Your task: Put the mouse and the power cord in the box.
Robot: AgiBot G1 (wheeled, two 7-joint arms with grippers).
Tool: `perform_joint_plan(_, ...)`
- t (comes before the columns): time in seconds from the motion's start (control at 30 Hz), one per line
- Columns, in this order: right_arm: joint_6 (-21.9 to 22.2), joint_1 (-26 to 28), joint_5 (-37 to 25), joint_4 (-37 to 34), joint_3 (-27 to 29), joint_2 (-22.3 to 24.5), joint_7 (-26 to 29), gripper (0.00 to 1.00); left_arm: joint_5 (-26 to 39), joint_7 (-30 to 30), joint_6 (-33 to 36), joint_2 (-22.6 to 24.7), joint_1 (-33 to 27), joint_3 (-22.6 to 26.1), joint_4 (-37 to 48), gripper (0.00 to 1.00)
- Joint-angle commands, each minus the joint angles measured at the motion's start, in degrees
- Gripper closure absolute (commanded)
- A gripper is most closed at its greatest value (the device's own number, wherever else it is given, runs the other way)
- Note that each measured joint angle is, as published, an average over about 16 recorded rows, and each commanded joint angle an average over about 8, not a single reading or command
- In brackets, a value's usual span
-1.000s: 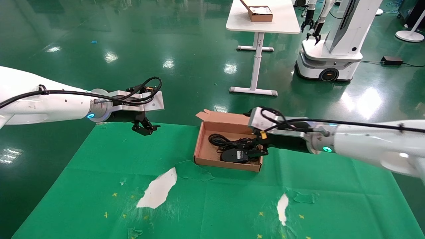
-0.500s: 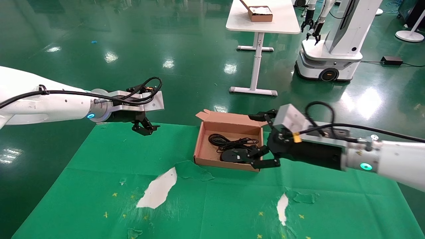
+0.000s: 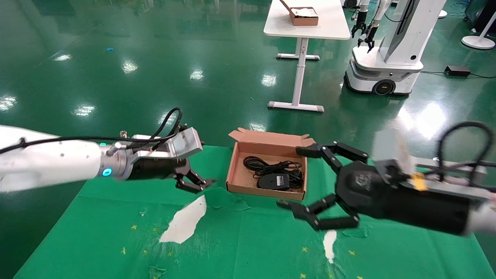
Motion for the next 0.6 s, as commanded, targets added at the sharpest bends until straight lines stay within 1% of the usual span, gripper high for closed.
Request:
perform_joint_plan(0.03,-1.26,-1.29,1.94,2.07,0.67,1.44,1.41,0.00,-1.36,-0.56,1.44,-1.12,1.58,-1.96,-1.67,0.00)
perform_joint_plan(0.37,-7.28,-7.43,11.16,11.90,3.83,8.27,8.13,0.00,-8.19,-3.35,8.67,-6.75,9.53,-11.82,-10.02,0.00)
perform_joint_plan(0.47,-8.13,-8.30,12.48,13.29,4.27,9.24,9.07,0.00,-10.24,-4.19,10.84,-8.43,11.91,-14.76,-12.52,0.00)
perform_joint_plan(0.6,-8.31,-8.46,12.75,13.55,4.34,9.44,9.25,0.00,-12.98,-5.31,13.74,-10.69,15.09,-18.71,-15.87,0.00)
